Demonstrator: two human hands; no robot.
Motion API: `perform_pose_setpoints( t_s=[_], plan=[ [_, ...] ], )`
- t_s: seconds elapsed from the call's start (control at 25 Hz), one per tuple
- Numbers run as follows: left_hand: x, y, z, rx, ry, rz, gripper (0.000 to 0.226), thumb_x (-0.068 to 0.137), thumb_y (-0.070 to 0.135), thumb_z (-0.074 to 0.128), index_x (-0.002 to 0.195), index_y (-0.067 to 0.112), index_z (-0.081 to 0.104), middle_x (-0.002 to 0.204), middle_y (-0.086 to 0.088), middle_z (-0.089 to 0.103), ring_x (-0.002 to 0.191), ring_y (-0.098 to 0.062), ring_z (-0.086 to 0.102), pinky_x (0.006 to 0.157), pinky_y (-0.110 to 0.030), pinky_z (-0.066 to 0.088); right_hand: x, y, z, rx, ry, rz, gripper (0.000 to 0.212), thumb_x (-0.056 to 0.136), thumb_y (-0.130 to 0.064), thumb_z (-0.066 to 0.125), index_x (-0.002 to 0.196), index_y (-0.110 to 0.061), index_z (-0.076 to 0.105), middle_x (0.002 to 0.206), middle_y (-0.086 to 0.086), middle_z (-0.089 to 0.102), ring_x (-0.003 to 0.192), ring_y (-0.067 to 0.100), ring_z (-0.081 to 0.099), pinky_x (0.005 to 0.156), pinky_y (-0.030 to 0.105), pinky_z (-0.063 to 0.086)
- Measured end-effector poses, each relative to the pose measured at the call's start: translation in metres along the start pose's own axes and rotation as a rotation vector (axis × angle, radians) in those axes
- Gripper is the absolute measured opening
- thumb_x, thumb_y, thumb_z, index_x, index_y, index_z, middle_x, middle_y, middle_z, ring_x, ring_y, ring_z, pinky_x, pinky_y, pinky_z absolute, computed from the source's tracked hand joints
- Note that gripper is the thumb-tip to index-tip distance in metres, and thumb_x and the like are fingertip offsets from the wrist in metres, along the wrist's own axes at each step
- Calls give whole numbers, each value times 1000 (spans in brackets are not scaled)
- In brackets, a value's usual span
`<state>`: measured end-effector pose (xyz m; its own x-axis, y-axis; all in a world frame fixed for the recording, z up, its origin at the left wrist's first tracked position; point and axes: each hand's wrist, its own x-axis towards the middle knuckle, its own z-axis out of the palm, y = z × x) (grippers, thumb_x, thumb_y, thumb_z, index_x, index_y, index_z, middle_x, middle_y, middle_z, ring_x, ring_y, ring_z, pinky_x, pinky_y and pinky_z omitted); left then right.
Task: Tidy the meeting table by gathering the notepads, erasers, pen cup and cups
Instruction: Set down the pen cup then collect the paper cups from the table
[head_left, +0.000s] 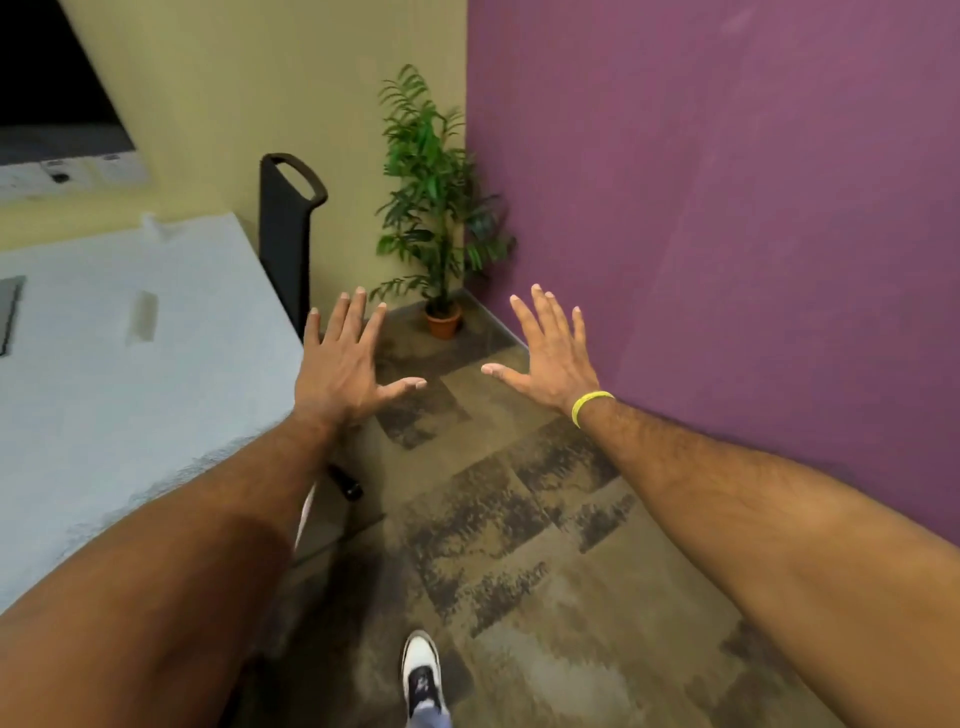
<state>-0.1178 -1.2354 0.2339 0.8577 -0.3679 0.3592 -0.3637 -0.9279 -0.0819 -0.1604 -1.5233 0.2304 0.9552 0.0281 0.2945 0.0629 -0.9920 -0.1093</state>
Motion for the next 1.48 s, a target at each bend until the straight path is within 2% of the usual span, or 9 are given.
perform_pose_setpoints(
  t_s=[0.32,0.64,0.92,1.16,1.48],
  plan=[
    [108,-134,90,50,-105,-189,114,70,96,9,157,22,9,165,-10,2,152,-29,-1,120,-57,4,207,-71,91,59,-36,-198,104,80,-83,37,159,-23,6,166,8,-4,153,25,-4,121,55,-3],
    [222,-253,121,146,-159,-349,115,67,97,5,156,25,2,165,-9,-4,152,-30,-6,120,-59,3,398,-123,134,87,-36,-329,103,80,-85,31,158,-23,4,166,9,-5,153,26,-4,121,57,-1],
    [323,-321,168,224,-187,-549,111,71,93,5,157,23,3,165,-10,-4,152,-30,-6,120,-59,3,575,-134,198,137,-48,-509,98,82,-83,29,158,-25,3,166,8,-5,153,24,-4,121,54,-5],
    [409,-347,198,223,-173,-755,111,72,93,7,157,21,4,165,-11,-2,152,-29,-5,121,-56,1,724,-142,227,170,-98,-697,94,85,-80,26,158,-23,7,166,8,-2,153,24,-2,122,53,-3],
    [477,-417,246,274,-219,-920,112,71,93,6,157,21,2,165,-10,-4,152,-27,-7,121,-55,0,878,-201,273,279,-143,-869,91,89,-75,36,158,-23,8,166,6,-2,153,22,-2,123,49,-2]
  ],
)
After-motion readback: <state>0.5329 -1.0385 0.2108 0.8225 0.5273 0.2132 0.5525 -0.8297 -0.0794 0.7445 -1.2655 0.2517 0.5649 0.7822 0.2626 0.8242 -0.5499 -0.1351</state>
